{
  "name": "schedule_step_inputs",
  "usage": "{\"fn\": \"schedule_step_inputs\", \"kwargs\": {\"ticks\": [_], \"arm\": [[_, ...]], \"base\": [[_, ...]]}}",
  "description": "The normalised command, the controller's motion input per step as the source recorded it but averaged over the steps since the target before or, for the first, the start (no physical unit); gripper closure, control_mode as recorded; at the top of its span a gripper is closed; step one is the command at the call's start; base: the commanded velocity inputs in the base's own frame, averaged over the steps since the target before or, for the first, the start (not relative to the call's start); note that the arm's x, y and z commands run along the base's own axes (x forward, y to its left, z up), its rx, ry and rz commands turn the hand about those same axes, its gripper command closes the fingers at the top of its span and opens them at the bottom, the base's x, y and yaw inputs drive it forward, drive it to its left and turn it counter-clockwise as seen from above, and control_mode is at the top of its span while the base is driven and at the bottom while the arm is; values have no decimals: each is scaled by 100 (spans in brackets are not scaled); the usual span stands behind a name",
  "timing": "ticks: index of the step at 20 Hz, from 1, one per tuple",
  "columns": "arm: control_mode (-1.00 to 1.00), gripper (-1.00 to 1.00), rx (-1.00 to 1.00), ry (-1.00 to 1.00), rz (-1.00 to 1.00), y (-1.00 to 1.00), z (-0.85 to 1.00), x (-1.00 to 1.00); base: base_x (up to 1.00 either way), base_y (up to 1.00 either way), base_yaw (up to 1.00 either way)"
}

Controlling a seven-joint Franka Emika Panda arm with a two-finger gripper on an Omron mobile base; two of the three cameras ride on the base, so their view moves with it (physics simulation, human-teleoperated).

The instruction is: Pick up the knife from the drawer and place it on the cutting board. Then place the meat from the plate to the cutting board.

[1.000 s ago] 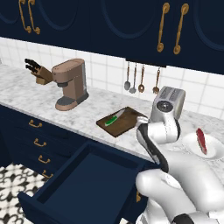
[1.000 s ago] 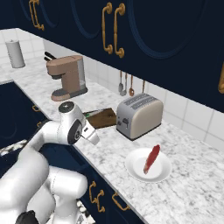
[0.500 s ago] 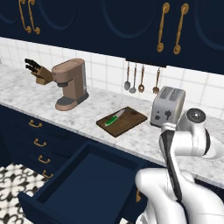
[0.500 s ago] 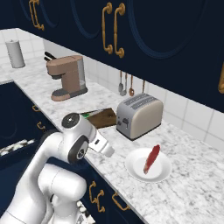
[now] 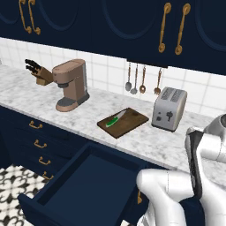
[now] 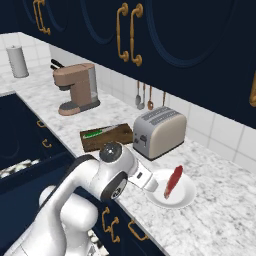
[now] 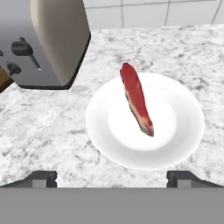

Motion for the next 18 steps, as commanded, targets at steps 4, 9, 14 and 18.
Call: {"fn": "schedule_step_inputs", "kwargs": {"ticks": [4, 9, 14, 18], "arm": [[-100, -100, 1, 1, 0, -35, -21, 0], [-100, -100, 1, 3, 0, -56, -7, 0], [-100, -100, 0, 10, 0, -26, -1, 11], [-100, -100, 0, 8, 3, -2, -6, 38]], "base": [[0, 0, 0], [0, 0, 0], [0, 0, 0], [0, 0, 0]]}}
